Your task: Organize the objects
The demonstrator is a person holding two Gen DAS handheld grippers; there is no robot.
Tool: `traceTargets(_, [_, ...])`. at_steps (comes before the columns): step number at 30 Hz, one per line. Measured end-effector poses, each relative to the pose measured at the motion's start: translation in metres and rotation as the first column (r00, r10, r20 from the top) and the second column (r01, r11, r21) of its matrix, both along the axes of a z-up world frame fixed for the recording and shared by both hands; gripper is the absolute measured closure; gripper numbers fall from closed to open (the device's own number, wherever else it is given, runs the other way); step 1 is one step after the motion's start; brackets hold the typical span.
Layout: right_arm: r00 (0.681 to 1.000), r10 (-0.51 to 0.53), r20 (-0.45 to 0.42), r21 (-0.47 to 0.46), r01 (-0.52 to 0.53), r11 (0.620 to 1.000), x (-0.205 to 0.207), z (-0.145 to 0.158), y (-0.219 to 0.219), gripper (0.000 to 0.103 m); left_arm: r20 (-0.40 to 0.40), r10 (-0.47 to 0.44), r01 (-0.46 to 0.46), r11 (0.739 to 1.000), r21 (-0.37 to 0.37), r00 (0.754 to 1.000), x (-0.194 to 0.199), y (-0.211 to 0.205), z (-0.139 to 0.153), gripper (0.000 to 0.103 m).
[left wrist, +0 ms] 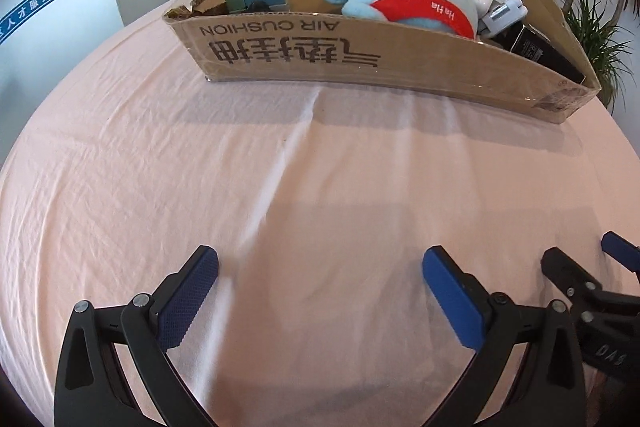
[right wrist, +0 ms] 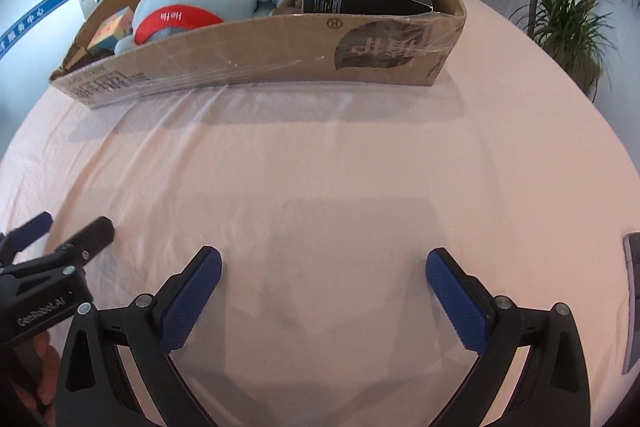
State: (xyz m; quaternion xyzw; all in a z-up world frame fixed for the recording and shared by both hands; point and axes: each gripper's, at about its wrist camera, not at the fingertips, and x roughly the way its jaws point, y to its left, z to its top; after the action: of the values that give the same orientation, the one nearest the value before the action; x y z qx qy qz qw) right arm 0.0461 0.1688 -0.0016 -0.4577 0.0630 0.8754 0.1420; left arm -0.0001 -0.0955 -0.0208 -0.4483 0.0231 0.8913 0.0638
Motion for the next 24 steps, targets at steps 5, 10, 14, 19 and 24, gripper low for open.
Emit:
traceTargets(5, [0.999,-0.034,-0.015,0.002,0.034,0.999,0.0046,-0.0001,-0.0037,0.000,0.000,-0.015,0.015,1.000,-0.001,1.000,0.0028,0.0015,0.0002,0.001])
traceTargets(10, [0.999,-0.051,-0.017,0.004,0.051,0.999,0.0066,-0.0018,-0.0094,0.000,0.000,-0.025,0.025,1.000,0.000,1.000,0.0043,0.0020,-0.0015,0.001])
traceTargets(14, [0.999,-0.049,-0.017,0.004,0.049,0.999,0.0065,-0.0021,-0.0090,0.000,0.000,-0.025,0.025,1.000,0.000,1.000,0.0057,0.0025,-0.0013,0.001])
traceTargets(19, [0.999,-0.049,-0.016,0.006,0.049,0.999,0.0063,-0.0027,-0.0079,0.000,0.000,-0.025,0.025,1.000,0.002,1.000,0.0041,0.0026,-0.0015,0.001])
traceTargets(24, [0.999,-0.049,-0.017,0.006,0.049,0.999,0.0076,-0.0030,-0.0075,0.000,0.000,-0.036,0.036,0.999,0.001,0.999,0.0042,0.0028,-0.0017,0.001])
